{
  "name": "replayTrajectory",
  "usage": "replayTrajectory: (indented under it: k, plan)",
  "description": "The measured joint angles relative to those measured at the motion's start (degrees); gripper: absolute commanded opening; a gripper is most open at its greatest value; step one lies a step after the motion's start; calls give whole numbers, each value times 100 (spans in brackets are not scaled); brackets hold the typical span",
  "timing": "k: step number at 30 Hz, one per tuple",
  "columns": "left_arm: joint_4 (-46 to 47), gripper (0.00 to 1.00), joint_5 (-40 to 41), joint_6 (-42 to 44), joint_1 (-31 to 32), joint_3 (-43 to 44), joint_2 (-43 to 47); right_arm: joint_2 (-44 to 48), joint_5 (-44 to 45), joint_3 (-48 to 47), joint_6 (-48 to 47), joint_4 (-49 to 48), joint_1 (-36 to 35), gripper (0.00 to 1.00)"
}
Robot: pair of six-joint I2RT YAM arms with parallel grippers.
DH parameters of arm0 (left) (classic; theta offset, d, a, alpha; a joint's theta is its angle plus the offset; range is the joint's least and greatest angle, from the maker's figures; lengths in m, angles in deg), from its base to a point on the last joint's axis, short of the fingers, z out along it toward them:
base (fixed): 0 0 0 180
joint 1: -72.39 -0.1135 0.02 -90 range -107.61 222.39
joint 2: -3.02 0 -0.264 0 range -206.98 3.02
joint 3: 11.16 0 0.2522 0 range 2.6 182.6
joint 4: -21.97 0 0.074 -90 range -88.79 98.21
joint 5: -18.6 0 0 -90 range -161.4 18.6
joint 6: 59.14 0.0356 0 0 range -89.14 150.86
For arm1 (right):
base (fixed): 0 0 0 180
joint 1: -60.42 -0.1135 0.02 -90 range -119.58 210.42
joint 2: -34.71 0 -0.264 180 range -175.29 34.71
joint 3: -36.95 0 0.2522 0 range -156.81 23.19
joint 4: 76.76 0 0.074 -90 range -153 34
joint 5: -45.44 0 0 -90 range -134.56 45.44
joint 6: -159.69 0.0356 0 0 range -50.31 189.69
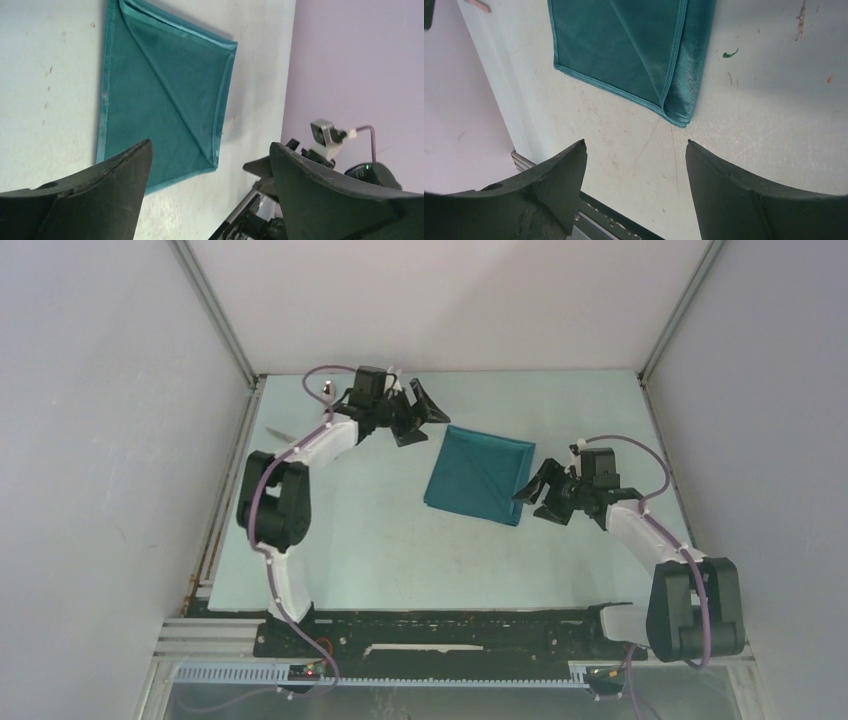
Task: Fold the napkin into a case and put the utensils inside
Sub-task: Rotate the upper triangle-folded napkin at the center of the board.
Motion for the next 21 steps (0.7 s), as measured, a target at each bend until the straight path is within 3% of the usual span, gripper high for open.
replayTrajectory:
  k: [6, 12, 21]
  plan:
    - [-140, 92, 7, 295, -24, -1370, 1475, -144, -26, 0, 7, 0, 13, 72]
    - [-223, 91, 11, 494, 87, -2946, 2732, -717, -227, 31, 11, -92, 24, 78]
    - [-286, 91, 55, 627, 138, -3908, 3222, -1329, -479, 33, 4, -420, 81, 74]
